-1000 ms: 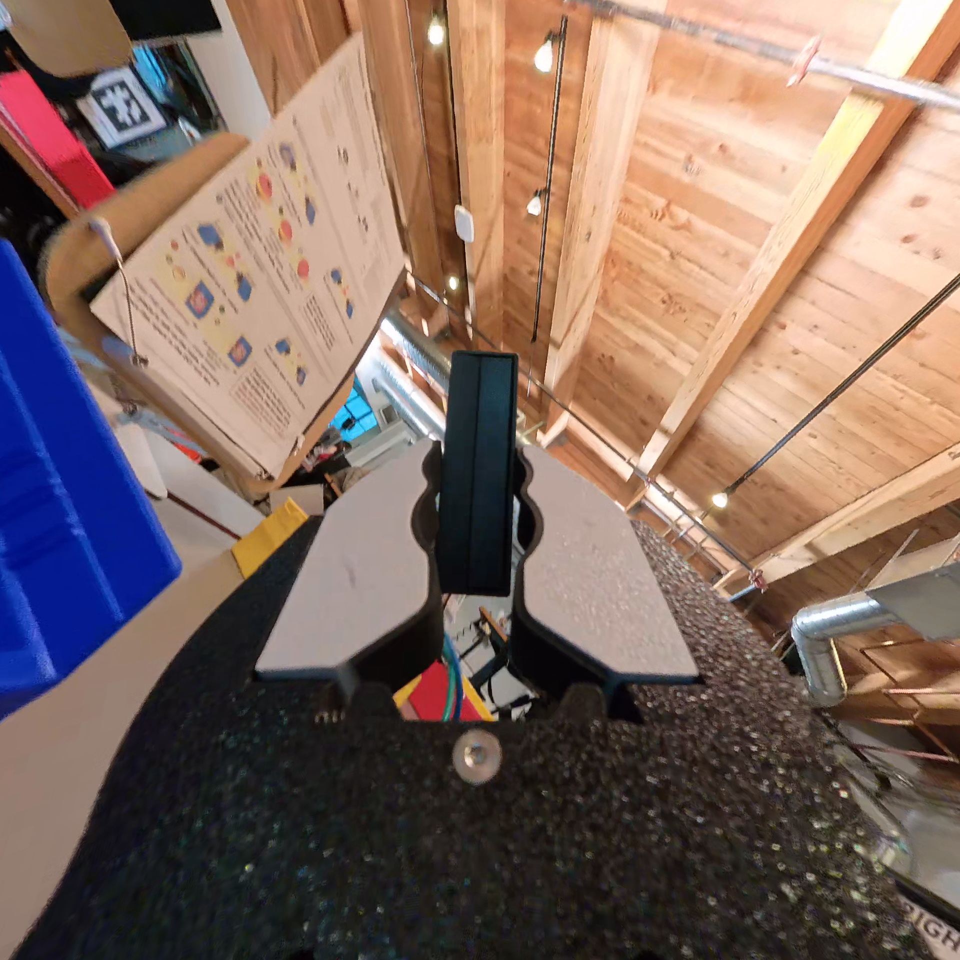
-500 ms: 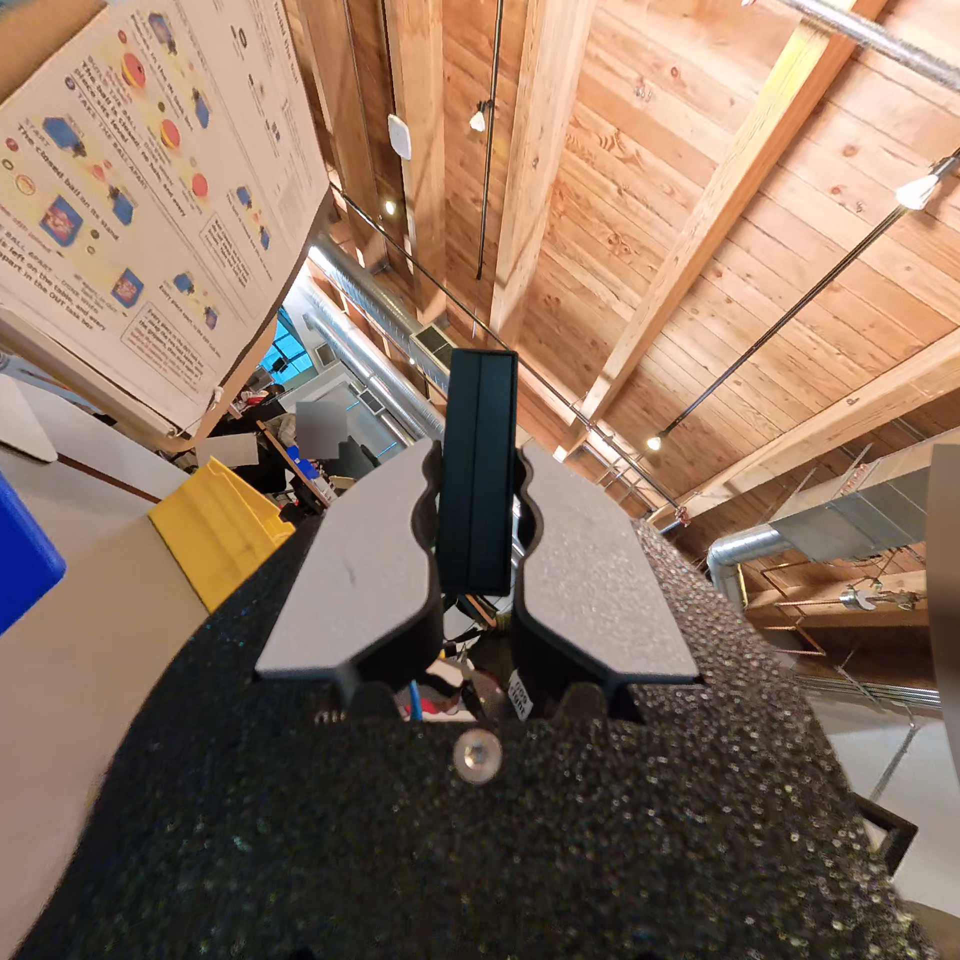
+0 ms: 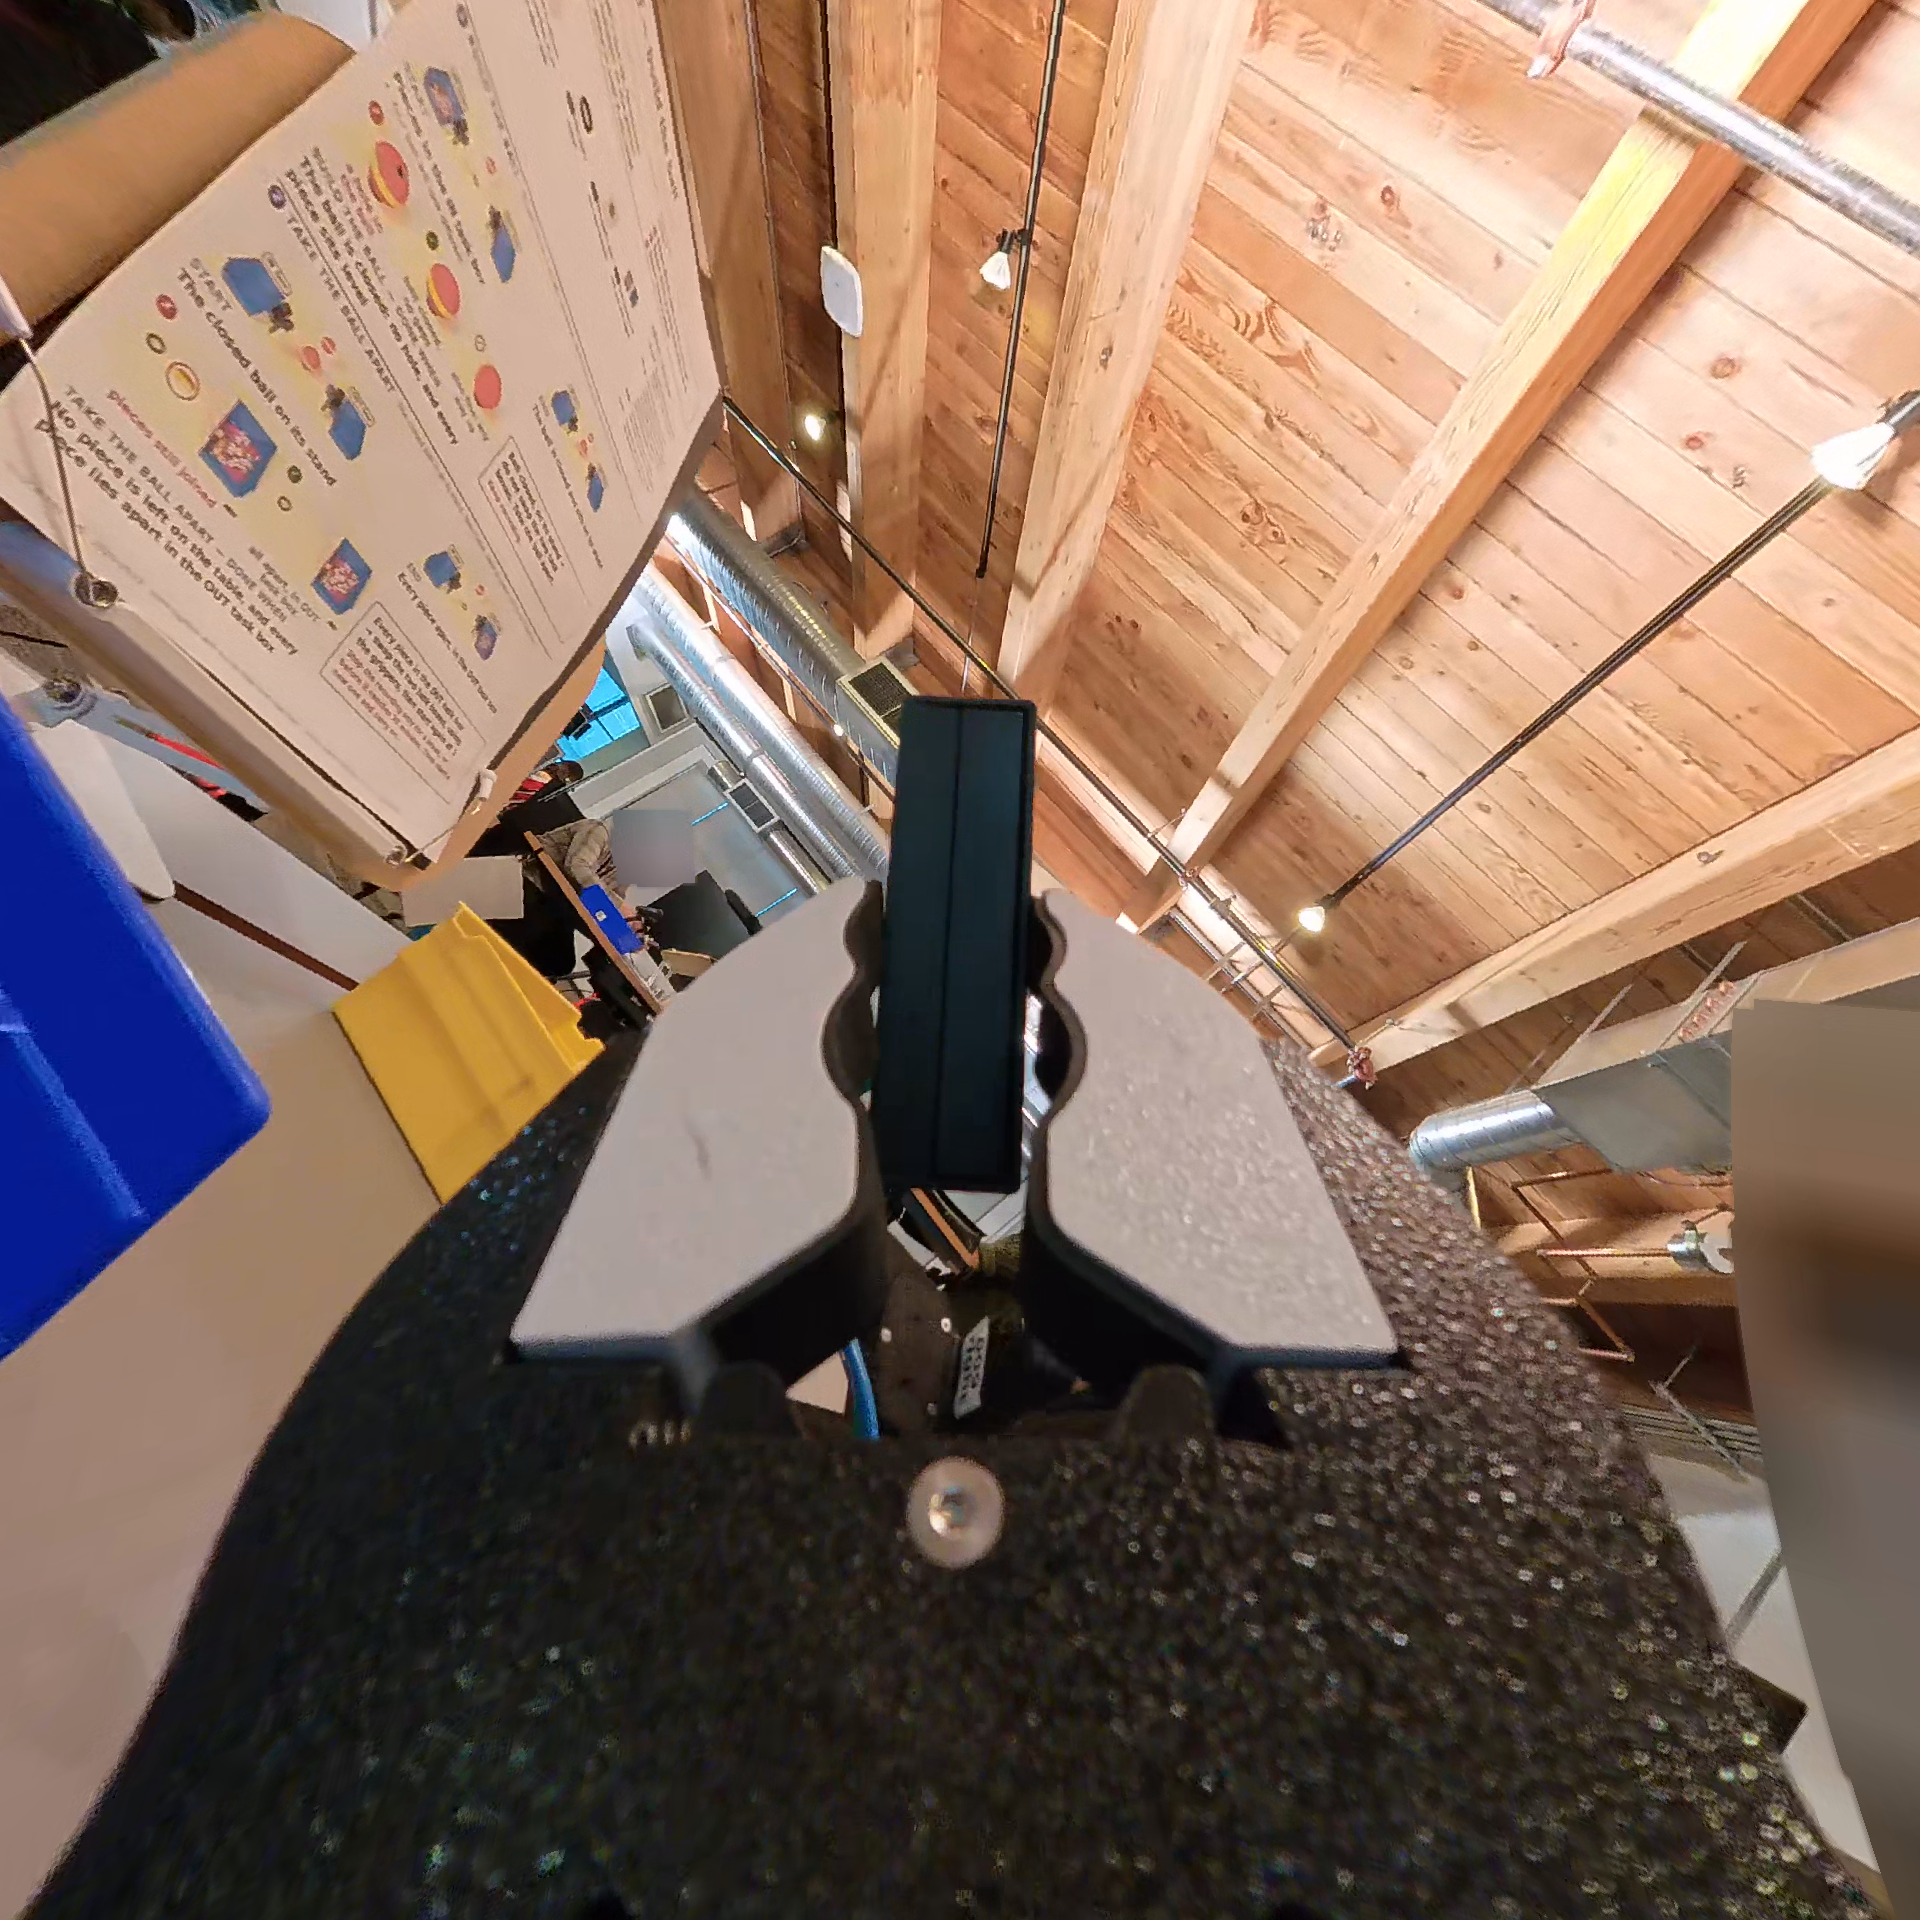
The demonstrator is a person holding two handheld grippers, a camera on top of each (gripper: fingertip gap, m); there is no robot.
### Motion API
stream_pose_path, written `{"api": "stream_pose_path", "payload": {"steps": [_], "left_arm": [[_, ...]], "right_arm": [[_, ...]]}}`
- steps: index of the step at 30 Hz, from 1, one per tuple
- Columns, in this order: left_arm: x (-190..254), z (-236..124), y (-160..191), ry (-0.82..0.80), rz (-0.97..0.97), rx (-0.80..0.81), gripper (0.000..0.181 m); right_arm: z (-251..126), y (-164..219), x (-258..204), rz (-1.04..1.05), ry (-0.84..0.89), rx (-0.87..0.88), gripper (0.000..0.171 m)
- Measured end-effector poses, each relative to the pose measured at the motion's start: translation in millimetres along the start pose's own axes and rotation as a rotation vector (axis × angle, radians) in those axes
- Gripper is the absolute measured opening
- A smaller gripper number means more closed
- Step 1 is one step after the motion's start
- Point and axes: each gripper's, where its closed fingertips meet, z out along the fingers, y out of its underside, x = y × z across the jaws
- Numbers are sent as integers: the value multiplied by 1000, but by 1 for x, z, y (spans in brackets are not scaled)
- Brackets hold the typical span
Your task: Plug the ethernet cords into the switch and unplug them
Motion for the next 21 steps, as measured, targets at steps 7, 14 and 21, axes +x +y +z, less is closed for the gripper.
{"api": "stream_pose_path", "payload": {"steps": [7, 14, 21], "left_arm": [[-10, -8, -13, -40, 2, 38, 26], [-5, -24, -41, -33, 26, 111, 25], [-4, -24, -41, -16, 13, 97, 26]], "right_arm": [[14, -13, -2, 55, -122, 61, 8], [12, 18, 2, 238, -175, -10, 7], [26, 35, 0, 347, -200, -43, 9]]}}
